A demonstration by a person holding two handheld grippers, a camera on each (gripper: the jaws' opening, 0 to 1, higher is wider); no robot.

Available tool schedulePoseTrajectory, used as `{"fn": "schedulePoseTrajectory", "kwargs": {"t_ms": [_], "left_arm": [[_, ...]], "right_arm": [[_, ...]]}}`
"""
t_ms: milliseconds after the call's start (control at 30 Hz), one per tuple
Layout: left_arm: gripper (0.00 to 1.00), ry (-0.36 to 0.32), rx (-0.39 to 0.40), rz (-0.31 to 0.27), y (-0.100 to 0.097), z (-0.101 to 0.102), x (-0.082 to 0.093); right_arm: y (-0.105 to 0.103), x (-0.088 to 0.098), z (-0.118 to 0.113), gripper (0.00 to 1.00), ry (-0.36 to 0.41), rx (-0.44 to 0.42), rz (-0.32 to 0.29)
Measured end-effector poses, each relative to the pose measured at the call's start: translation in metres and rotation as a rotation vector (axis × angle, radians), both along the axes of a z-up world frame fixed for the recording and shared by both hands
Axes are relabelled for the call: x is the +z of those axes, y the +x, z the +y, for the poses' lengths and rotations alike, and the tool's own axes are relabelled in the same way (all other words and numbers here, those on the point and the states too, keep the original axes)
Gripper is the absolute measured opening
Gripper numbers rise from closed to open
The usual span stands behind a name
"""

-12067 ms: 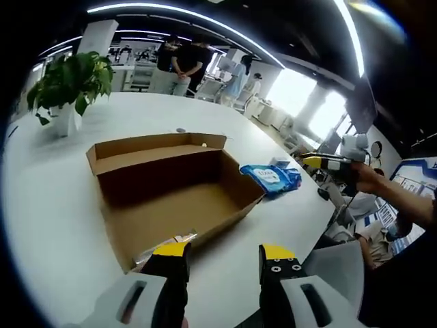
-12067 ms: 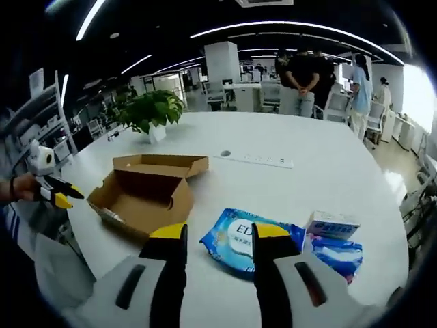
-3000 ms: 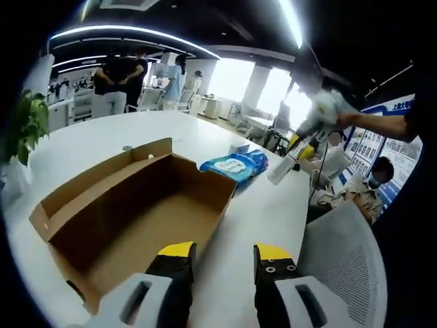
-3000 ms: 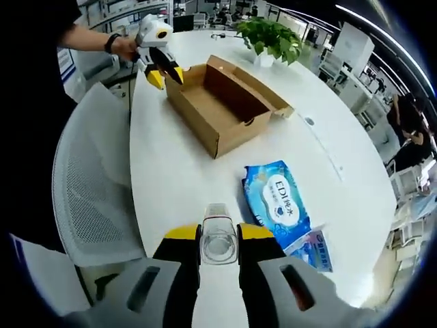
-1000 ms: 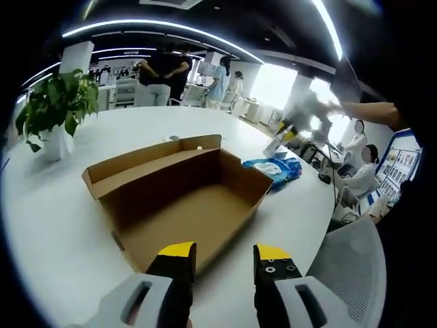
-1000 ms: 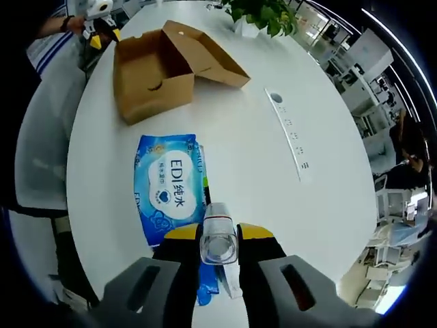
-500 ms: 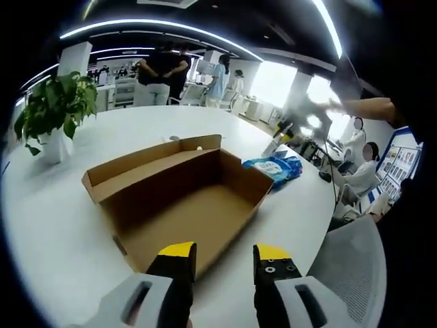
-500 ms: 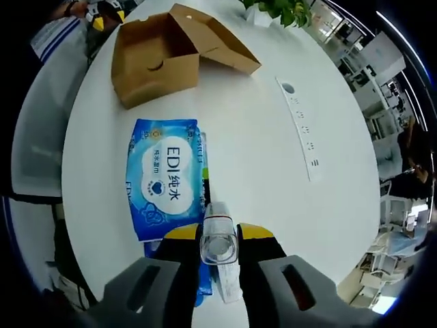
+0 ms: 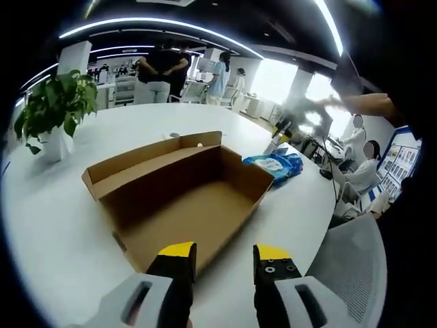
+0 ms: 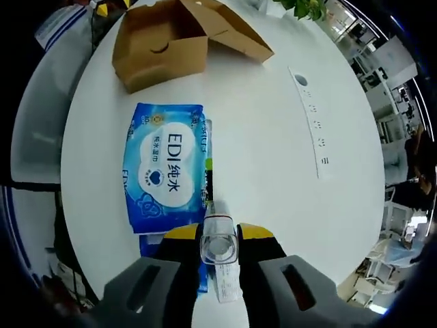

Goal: Operate the shoe box by opening the lid, removing the specified soft item, and placing it in the target area until the item is outside and the box remains undamaged.

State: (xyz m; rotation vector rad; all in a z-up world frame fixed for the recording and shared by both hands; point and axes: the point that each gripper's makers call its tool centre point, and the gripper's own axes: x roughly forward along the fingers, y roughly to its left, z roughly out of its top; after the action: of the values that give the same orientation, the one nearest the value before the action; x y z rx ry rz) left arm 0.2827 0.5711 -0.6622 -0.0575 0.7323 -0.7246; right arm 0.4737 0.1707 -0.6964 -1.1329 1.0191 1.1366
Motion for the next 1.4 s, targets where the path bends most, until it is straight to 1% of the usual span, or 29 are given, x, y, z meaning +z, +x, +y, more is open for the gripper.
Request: {"fn": "schedulePoseTrajectory", "kwargs": {"t_ms": [567,667,767,1100,1233,1400], "left_arm": [[0.33,-0.002,-0.006,0.000,0.004,-0.001,0.000],[0.33,-0.003,-0.006,0.000,0.004,-0.002,0.000],[0.33,-0.004,-0.005,0.000,0.004,-0.002,0.000],[0.33,-0.006,-0.005,0.005,0.000,-0.003,-0.002],[0.33,-0.010,-0.004,0.003,0.000,-0.003,-0.002],[0.33,-0.009,0.000,0.005,-0.001,-0.002,-0.003]], "right_arm": [[0.004,-0.003,-0.006,0.18,-0.057,0.036,0.022],[0.005,-0.003,-0.005,0.18,-0.062,0.033,0.026],[0.006,-0.004,-0.005,0.18,-0.080,0.049,0.019],[0.008,-0.005,0.000,0.18,-0.097,0.063,0.028],[0.007,-0.008,0.001,0.19,-0.097,0.050,0.040],[0.005,-0.011,0.001,0.19,-0.111,0.061,0.043]]}}
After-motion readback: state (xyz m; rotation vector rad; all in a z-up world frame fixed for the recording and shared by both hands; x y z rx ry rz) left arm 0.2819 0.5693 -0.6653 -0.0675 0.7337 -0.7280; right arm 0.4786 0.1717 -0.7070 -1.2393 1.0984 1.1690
